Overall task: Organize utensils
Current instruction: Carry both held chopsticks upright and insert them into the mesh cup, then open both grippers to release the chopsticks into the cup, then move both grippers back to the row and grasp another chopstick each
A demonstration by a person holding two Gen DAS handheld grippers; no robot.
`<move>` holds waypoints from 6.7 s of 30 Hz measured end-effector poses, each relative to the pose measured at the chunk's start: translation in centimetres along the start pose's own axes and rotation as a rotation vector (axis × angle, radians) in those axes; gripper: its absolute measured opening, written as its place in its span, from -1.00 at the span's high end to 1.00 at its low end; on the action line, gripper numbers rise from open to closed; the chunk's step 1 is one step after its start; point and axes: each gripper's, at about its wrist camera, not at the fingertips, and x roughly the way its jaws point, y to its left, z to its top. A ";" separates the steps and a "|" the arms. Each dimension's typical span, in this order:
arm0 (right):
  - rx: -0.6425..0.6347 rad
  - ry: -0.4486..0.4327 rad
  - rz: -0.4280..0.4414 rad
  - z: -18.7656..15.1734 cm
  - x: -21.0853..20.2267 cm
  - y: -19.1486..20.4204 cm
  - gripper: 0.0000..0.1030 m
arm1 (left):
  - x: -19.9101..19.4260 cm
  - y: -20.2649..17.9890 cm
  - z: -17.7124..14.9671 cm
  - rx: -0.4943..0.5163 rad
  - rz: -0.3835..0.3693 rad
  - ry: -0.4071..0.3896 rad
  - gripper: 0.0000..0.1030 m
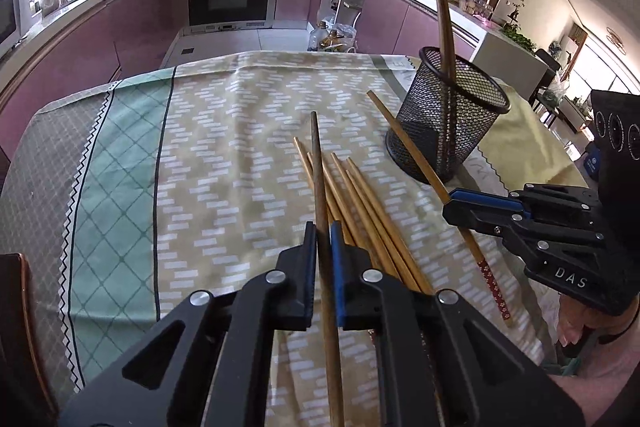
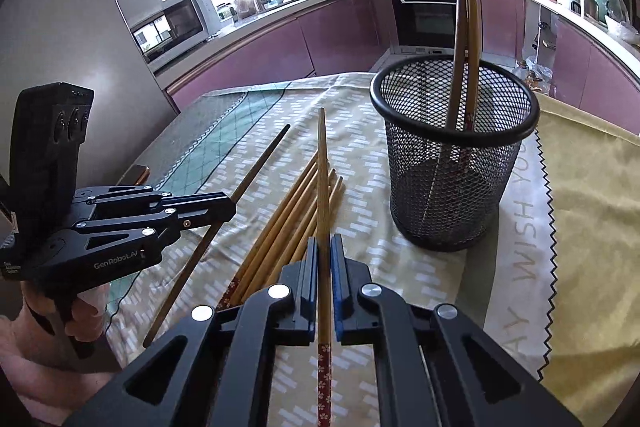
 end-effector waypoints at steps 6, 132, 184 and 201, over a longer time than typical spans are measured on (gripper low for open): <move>-0.006 -0.066 0.020 0.6 -2.7 -0.2 0.89 | -2.7 -0.9 0.7 0.022 -0.057 -0.047 0.85; -0.061 0.083 -0.032 -2.7 2.2 1.1 0.28 | 2.6 -1.2 -1.9 0.078 0.094 0.028 -0.10; -0.070 0.111 -0.112 -1.1 3.9 1.0 0.75 | 5.2 -0.6 0.6 0.078 0.123 0.070 0.43; 0.013 0.075 -0.031 -1.5 1.9 -0.3 0.89 | 3.8 0.0 0.1 -0.016 0.064 0.047 0.85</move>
